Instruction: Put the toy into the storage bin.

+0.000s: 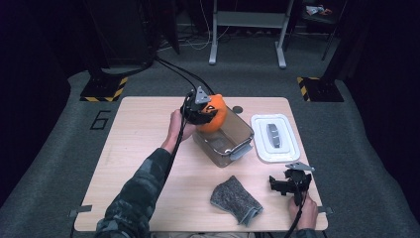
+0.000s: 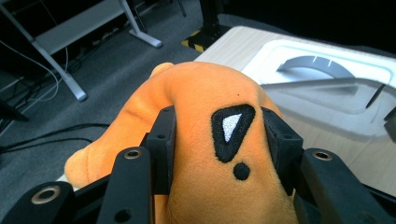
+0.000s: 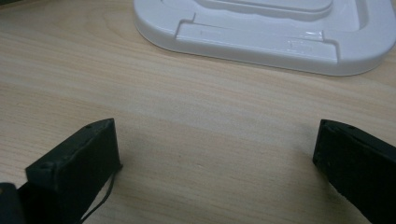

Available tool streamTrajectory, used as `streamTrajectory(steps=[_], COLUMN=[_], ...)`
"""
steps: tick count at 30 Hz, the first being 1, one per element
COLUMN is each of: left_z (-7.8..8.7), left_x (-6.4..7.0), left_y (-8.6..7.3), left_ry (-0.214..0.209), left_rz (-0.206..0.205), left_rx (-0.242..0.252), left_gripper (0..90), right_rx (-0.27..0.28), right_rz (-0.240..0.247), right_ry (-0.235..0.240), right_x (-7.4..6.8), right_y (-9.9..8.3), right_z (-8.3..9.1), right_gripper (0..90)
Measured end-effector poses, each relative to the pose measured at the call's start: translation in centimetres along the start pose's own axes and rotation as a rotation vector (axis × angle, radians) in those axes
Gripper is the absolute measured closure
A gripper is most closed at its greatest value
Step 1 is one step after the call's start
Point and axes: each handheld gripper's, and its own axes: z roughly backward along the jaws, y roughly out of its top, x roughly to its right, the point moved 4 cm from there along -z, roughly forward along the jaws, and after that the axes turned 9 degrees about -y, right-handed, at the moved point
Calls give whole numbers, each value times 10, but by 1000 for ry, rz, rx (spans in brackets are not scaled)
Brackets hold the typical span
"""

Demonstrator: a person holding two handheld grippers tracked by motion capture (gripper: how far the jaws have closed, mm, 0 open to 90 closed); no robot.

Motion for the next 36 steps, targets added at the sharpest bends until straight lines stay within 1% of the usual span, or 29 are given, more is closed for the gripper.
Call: streamTrajectory(steps=[1,2,3,4,5,8,10,11,12,15,17,19,20,22,25,26,28,29,30,32,34,35,36], left_z=[-1,-2,-3,-4,-5,-8,-9,-10,-11,-14,-15,-16,-17,-19,-21,-21,-24,-24,-25,-26,-26,-26,-26], left_x=[-1,0,-1,-1,0,1,1,1,1,1,2,1,1,2,2,2,1,1,2,2,2,2,1], left_y=[-1,-2,-2,-3,-3,-3,-4,-4,-5,-6,-7,-7,-7,-8,-9,-9,-10,-11,-12,-12,-13,-13,-14], left_ry=[1,-7,-2,-10,-6,-11,-11,-18,-13,-21,-25,-20,-21,-27,-25,-30,-32,-37,-39,-35,-42,-38,-47], left_rz=[-4,10,6,10,4,6,11,10,9,10,14,17,18,21,26,29,35,32,39,42,49,46,49], left_rx=[-5,-5,-2,-12,-14,-30,-27,-35,-39,-55,-56,-52,-55,-66,-71,-78,-74,-86,-90,-88,-97,-99,-113], left_gripper=[549,548,548,547,546,540,533,531,528,519,517,514,512,507,496,494,484,480,472,462,458,457,457], right_rx=[0,0,0,0,-3,-2,-1,-1,-5,-2,-1,-1,-2,-1,-1,-2,-1,-2,-1,-2,-1,-1,-2], right_rz=[0,0,0,0,7,12,4,3,0,12,3,4,12,8,4,9,4,12,6,9,4,4,12], right_ry=[0,1,0,0,0,0,1,1,1,0,1,1,0,0,1,0,1,0,1,0,1,1,0], right_x=[0,0,0,0,0,1,0,0,0,1,0,0,1,1,0,1,0,1,0,1,0,0,1], right_y=[0,0,0,0,0,0,0,0,0,0,0,0,0,0,0,0,0,0,0,0,0,0,0], right_z=[0,0,0,0,0,0,0,0,0,0,0,0,0,0,0,0,0,0,0,0,0,0,0], right_gripper=[0,0,0,0,0,0,0,0,0,0,0,0,0,0,0,0,0,0,0,0,0,0,0])
